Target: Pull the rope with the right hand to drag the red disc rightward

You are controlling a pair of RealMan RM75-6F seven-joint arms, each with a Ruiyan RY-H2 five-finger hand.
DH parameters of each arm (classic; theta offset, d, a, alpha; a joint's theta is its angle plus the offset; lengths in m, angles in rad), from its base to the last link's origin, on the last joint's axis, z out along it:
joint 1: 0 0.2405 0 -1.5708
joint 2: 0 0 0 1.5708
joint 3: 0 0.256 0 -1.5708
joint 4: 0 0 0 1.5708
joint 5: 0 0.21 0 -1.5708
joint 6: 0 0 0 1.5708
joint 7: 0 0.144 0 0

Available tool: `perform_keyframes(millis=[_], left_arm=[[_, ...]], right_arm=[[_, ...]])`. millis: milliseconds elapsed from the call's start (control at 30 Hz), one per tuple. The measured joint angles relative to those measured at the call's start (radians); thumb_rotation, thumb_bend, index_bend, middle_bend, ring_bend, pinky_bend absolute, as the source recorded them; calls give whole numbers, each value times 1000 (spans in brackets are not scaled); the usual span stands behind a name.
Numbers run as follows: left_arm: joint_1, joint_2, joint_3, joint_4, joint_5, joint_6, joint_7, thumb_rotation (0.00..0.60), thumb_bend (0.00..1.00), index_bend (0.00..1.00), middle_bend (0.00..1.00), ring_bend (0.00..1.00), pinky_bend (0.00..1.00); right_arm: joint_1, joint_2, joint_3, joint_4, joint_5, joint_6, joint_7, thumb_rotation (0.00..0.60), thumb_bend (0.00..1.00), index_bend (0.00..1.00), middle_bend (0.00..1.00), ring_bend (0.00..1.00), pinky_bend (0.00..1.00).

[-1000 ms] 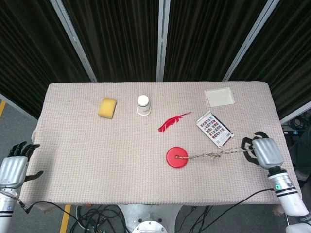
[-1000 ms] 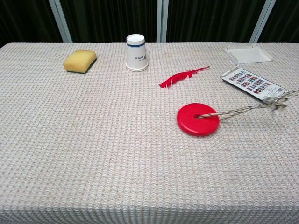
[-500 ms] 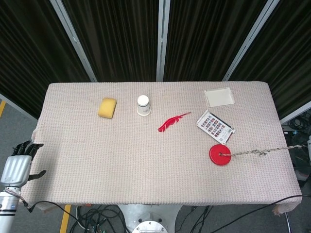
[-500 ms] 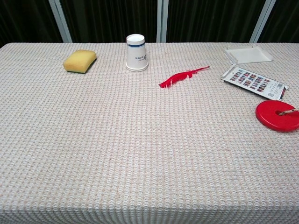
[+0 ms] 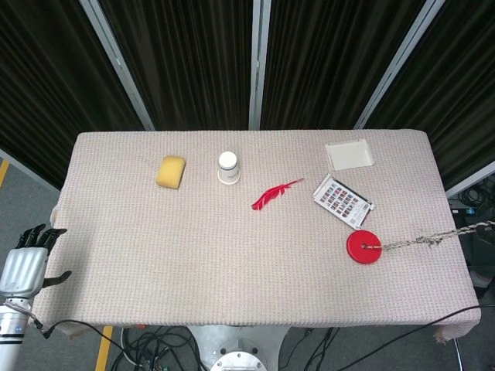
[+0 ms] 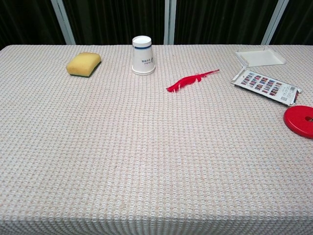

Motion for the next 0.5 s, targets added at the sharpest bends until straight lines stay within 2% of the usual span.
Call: perform_keyframes(millis=[167, 433, 500], left_arm=[[0, -3, 1, 5, -1, -1, 1, 600, 1, 200, 217, 105, 145], [4, -7, 4, 17, -7, -4, -7, 600, 1, 200, 217, 105, 145], [5, -9, 5, 21, -8, -3, -11, 600, 1, 200, 217, 104, 145]], right_arm=[[30, -20, 5, -59, -71, 3, -14, 600, 536, 1000, 979, 544, 228], [104, -86, 33, -235, -199, 46, -94, 600, 537, 1000, 979, 543, 228], [123, -107, 35, -259, -220, 49, -146, 600, 510, 940, 955, 507, 206]])
